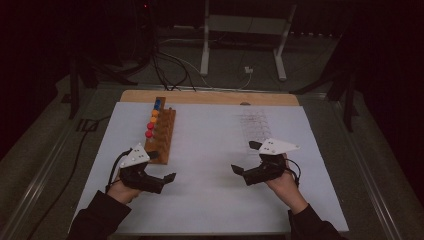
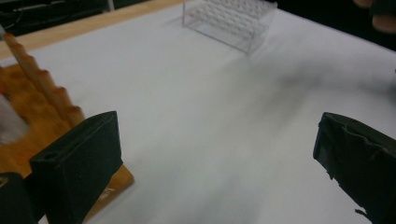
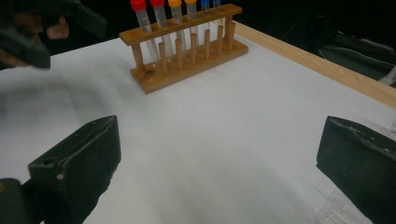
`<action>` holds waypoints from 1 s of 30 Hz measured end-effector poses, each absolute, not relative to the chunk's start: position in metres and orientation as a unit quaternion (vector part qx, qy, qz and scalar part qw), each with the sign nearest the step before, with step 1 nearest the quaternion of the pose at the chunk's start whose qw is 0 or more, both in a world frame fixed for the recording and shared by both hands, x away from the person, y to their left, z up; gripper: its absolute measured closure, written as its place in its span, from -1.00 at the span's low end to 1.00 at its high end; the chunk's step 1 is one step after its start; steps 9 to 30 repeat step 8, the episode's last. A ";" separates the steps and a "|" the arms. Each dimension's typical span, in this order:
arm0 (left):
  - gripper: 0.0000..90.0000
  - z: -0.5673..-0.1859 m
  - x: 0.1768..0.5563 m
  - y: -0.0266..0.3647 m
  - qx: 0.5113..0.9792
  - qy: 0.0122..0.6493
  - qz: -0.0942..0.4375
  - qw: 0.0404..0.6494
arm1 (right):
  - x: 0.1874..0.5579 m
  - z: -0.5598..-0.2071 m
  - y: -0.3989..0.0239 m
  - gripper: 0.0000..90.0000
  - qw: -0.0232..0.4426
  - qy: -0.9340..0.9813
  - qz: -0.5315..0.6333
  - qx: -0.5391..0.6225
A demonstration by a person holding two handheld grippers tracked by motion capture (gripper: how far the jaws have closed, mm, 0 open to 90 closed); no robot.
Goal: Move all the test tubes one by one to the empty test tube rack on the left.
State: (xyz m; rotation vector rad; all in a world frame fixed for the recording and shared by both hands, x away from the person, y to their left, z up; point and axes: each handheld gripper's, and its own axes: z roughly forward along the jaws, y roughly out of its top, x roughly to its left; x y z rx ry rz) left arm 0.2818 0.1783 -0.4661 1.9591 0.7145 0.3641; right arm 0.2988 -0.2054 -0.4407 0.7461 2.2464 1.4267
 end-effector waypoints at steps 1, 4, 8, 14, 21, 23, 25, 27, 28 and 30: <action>-0.96 -0.469 0.281 0.177 0.810 0.292 0.147 0.487 | 0.299 -0.441 -0.205 -1.00 0.188 0.799 0.507 0.265; -0.97 -0.478 0.278 0.173 0.817 0.288 0.140 0.479 | 0.299 -0.442 -0.206 -1.00 0.187 0.799 0.507 0.264; -0.97 -0.487 0.278 0.172 0.824 0.281 0.136 0.473 | 0.300 -0.444 -0.206 -1.00 0.185 0.799 0.507 0.265; -0.97 -0.487 0.278 0.172 0.824 0.281 0.136 0.473 | 0.300 -0.444 -0.206 -1.00 0.185 0.799 0.507 0.265; -0.97 -0.487 0.278 0.172 0.824 0.281 0.136 0.473 | 0.300 -0.444 -0.206 -1.00 0.185 0.799 0.507 0.265; -0.97 -0.487 0.278 0.172 0.824 0.281 0.136 0.473 | 0.300 -0.444 -0.206 -1.00 0.185 0.799 0.507 0.265; -0.97 -0.487 0.278 0.172 0.824 0.281 0.136 0.473 | 0.300 -0.444 -0.206 -1.00 0.185 0.799 0.507 0.265; -0.97 -0.487 0.278 0.172 0.824 0.281 0.136 0.473 | 0.300 -0.444 -0.206 -1.00 0.185 0.799 0.507 0.265; -0.97 -0.487 0.278 0.172 0.824 0.281 0.136 0.473 | 0.300 -0.444 -0.206 -1.00 0.185 0.799 0.507 0.265; -0.97 -0.487 0.278 0.172 0.824 0.281 0.136 0.473 | 0.300 -0.444 -0.206 -1.00 0.185 0.799 0.507 0.265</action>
